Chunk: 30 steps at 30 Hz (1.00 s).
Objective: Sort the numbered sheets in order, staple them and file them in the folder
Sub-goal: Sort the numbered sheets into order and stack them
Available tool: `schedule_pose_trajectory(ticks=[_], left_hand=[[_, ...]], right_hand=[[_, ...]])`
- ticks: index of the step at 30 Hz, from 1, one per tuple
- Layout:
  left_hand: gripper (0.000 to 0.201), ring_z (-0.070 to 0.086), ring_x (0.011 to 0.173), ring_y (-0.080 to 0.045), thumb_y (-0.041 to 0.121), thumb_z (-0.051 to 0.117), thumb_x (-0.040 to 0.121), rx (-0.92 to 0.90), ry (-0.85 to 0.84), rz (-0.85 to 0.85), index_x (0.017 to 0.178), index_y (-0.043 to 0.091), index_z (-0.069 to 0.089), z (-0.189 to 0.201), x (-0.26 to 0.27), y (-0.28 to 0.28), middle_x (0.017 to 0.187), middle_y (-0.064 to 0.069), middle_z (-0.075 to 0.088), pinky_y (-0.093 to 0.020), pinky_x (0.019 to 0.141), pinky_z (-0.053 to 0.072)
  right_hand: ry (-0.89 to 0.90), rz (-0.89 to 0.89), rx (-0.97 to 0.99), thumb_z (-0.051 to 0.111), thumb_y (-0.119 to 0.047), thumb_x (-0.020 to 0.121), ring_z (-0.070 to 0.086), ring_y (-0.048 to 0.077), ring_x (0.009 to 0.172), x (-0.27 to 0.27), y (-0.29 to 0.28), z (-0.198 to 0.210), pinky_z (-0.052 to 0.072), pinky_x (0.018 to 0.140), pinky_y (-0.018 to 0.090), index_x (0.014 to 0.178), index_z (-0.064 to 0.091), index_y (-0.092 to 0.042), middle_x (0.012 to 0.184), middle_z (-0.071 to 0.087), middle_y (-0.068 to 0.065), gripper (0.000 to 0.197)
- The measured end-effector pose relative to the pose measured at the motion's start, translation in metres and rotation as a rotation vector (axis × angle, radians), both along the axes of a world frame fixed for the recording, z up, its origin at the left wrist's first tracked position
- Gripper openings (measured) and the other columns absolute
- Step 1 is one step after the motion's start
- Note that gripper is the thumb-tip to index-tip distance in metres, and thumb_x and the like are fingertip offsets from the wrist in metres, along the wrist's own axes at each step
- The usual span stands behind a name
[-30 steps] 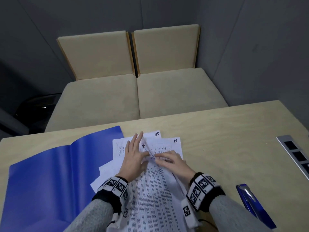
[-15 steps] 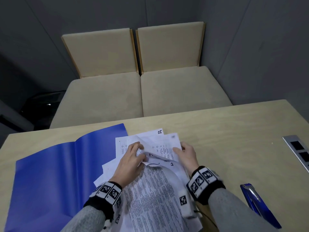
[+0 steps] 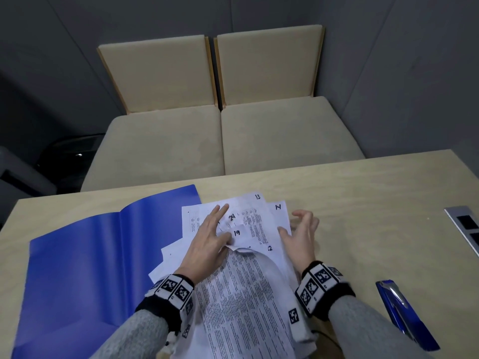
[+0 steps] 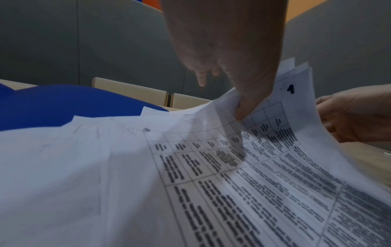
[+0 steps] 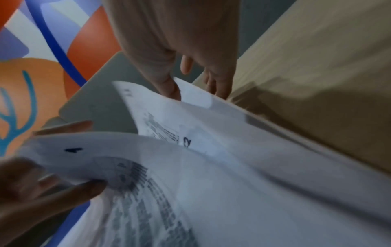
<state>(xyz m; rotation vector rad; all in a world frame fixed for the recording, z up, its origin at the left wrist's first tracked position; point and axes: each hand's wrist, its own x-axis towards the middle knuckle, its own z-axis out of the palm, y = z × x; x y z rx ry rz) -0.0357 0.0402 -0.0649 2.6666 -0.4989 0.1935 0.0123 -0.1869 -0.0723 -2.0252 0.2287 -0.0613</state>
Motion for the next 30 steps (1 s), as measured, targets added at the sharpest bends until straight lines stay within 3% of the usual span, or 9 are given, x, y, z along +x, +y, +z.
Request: schedule_pose_trajectory(ticks=[2,5,9,11,14,18,22,26,30], left_hand=[[0.018,0.024,0.142,-0.038,0.004,0.066,0.073,0.025,0.034,-0.009,0.080,0.017,0.056,-0.004,0.003,0.001,0.149,-0.019,0.033,-0.048,0.110,0.027],[0.013,0.031,0.138,-0.037,0.012,0.066,0.078,0.063,0.141,0.020,0.089,0.015,0.060,-0.003,0.011,0.001,0.146,-0.017,0.037,-0.057,0.111,0.027],[0.024,0.027,0.139,-0.029,0.026,0.065,0.081,0.048,0.387,0.104,0.102,0.016,0.062,-0.003,0.024,-0.002,0.151,-0.014,0.026,-0.047,0.113,0.025],[0.029,0.020,0.141,-0.029,0.031,0.071,0.077,0.018,0.513,0.198,0.103,0.018,0.065,-0.007,0.032,-0.002,0.154,-0.015,0.017,-0.043,0.113,0.025],[0.033,0.020,0.138,-0.030,0.035,0.075,0.073,0.037,0.616,0.268,0.101,0.020,0.066,-0.011,0.041,-0.003,0.153,-0.012,0.018,-0.045,0.108,0.027],[0.030,0.030,0.122,-0.025,0.040,0.071,0.075,0.080,0.516,0.230,0.099,0.023,0.066,-0.009,0.032,-0.002,0.138,-0.001,0.036,-0.039,0.097,0.031],[0.009,0.045,0.101,-0.021,0.029,0.068,0.076,-0.024,0.284,0.164,0.078,0.022,0.063,-0.005,0.004,0.002,0.121,-0.003,0.043,-0.042,0.087,0.043],[0.009,0.048,0.114,-0.020,0.023,0.066,0.076,-0.082,0.205,0.131,0.075,0.026,0.058,-0.003,-0.018,0.003,0.139,-0.010,0.039,-0.036,0.083,0.043],[0.006,0.050,0.108,-0.014,0.018,0.058,0.077,-0.072,0.121,0.095,0.079,0.024,0.057,-0.001,-0.029,0.000,0.141,-0.009,0.040,-0.030,0.083,0.040]], right_hand=[[-0.068,-0.017,-0.126,0.063,-0.004,0.082,0.051,0.027,0.104,0.002,0.000,-0.001,0.041,0.089,0.036,0.101,0.048,-0.015,0.114,0.038,0.003,0.027],[-0.037,0.148,-0.276,0.054,-0.013,0.091,0.050,0.017,0.099,0.002,0.006,-0.004,0.037,0.089,0.035,0.102,0.058,-0.015,0.108,0.052,0.003,0.012],[0.245,0.313,-0.041,0.047,-0.014,0.094,0.057,0.014,0.080,0.014,0.019,-0.007,0.043,0.065,0.018,0.117,0.059,-0.013,0.101,0.063,0.003,0.025],[0.383,0.278,0.046,0.048,-0.016,0.094,0.058,0.017,0.088,0.022,0.026,-0.012,0.048,0.069,0.021,0.120,0.059,-0.012,0.108,0.065,0.006,0.029],[0.537,0.326,0.122,0.049,-0.021,0.092,0.062,0.023,0.095,0.028,0.037,-0.013,0.052,0.081,0.036,0.118,0.061,-0.015,0.113,0.065,0.006,0.029],[0.536,0.490,0.149,0.050,-0.015,0.095,0.057,0.018,0.094,0.019,0.041,-0.006,0.044,0.081,0.027,0.106,0.067,-0.009,0.099,0.064,0.002,0.021],[0.469,0.564,0.233,0.065,-0.007,0.086,0.058,0.010,0.085,0.002,0.027,0.001,0.044,0.070,0.008,0.099,0.069,-0.002,0.087,0.062,0.000,0.014],[0.515,0.606,0.327,0.060,-0.023,0.091,0.063,0.010,0.080,-0.010,0.015,0.010,0.045,0.071,0.014,0.089,0.074,-0.004,0.089,0.069,0.010,0.023],[0.457,0.435,0.291,0.055,-0.015,0.094,0.058,0.010,0.072,-0.006,0.017,0.006,0.045,0.065,0.012,0.087,0.066,-0.009,0.078,0.065,0.003,0.014]])
